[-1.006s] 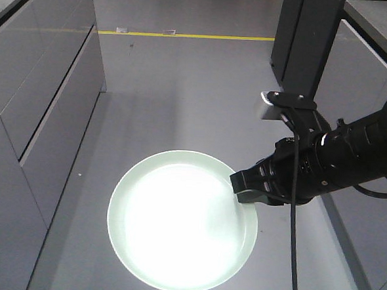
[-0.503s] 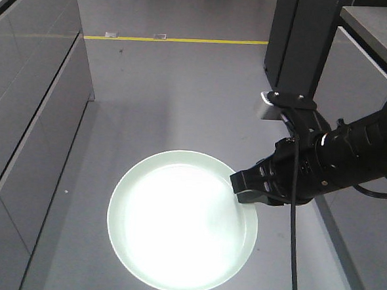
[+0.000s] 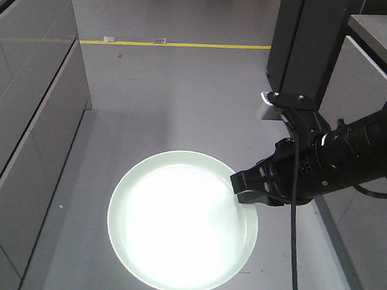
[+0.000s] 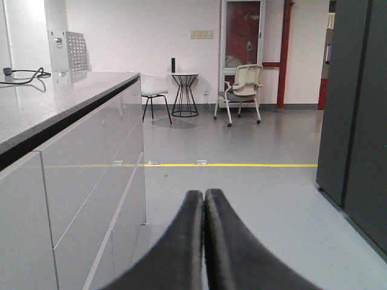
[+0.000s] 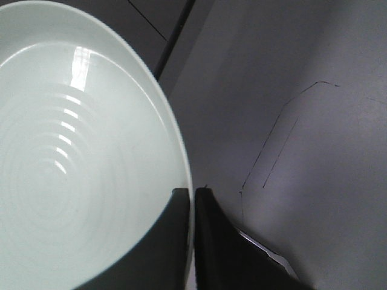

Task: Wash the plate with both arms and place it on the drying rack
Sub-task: 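Keep holding the plate with the right gripper during driving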

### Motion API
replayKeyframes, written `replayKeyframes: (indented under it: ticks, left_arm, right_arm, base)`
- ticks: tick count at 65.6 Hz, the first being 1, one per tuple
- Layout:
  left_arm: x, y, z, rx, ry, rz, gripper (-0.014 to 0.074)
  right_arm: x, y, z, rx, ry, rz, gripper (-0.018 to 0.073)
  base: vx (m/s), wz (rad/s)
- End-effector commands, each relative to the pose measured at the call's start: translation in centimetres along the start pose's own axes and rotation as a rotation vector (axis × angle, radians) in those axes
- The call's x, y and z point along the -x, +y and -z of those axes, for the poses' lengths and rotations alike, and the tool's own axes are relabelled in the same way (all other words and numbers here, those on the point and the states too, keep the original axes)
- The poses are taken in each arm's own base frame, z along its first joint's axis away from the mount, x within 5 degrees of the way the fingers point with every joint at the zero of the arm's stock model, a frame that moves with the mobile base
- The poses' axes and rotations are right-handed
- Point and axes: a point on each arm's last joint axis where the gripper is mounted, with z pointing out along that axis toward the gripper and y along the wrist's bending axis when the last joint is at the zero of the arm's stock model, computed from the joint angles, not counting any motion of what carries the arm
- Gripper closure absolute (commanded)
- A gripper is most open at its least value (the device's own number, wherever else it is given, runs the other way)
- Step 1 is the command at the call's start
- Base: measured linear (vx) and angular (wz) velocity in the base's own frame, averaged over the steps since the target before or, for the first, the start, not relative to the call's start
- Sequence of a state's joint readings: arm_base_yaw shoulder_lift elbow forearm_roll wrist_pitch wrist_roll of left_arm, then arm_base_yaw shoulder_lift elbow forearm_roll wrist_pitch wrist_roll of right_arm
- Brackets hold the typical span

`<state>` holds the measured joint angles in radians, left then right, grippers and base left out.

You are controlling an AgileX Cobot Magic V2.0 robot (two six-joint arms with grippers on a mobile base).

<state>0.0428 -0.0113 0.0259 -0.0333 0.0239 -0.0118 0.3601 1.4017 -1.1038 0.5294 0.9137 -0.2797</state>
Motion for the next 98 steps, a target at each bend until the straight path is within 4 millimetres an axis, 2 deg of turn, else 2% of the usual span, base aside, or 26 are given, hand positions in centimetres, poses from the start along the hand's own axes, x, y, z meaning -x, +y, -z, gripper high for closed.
replayKeyframes:
  ticks: [1,98]
  left_arm:
    - [1.73,-0.05,0.27,-0.002,-0.115,0.015,0.0603]
    - [1.73,-0.05,0.27,-0.002,-0.115,0.015,0.0603]
  right_arm:
    - [0.80,0.81,1.60,0.019,-0.091,0.010,0.0561]
    - [0.78,0.81,1.60,0.020,-0.090,0.010,0.0561]
  base:
    - [0.17,0.05]
    - [0.18,0.01]
